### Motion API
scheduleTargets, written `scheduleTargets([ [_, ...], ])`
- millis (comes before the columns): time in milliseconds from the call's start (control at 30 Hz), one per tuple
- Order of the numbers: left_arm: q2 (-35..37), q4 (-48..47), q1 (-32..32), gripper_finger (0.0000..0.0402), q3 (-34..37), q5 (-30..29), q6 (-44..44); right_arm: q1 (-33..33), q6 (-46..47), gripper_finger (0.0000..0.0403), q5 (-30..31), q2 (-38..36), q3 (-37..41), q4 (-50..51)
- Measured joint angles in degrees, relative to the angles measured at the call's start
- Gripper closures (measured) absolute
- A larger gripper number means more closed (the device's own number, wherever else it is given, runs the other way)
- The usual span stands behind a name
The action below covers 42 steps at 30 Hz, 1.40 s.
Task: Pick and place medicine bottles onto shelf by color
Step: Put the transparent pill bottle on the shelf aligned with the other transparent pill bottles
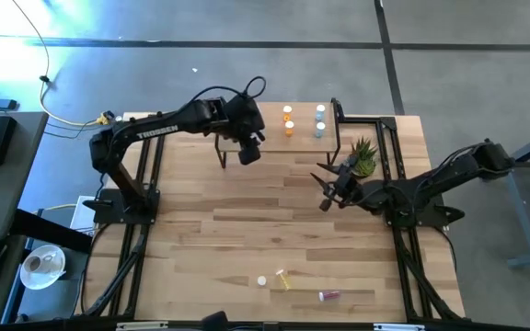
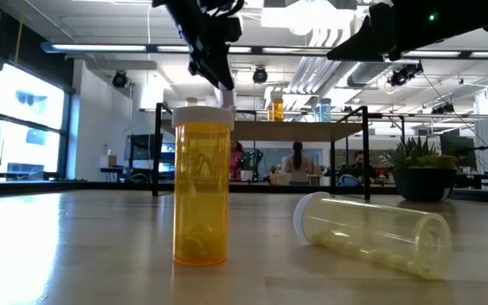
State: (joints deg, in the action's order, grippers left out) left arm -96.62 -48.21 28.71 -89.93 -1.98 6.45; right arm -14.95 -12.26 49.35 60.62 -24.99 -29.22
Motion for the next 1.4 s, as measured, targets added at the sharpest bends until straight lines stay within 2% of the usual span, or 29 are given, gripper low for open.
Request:
scheduleTargets([
  [1400,-2.53,-0.45,2.66,0.0252,0.09,1.92,-0.84,1.1,1.96,0.0256,-0.03,0.0,0.0,2.46],
])
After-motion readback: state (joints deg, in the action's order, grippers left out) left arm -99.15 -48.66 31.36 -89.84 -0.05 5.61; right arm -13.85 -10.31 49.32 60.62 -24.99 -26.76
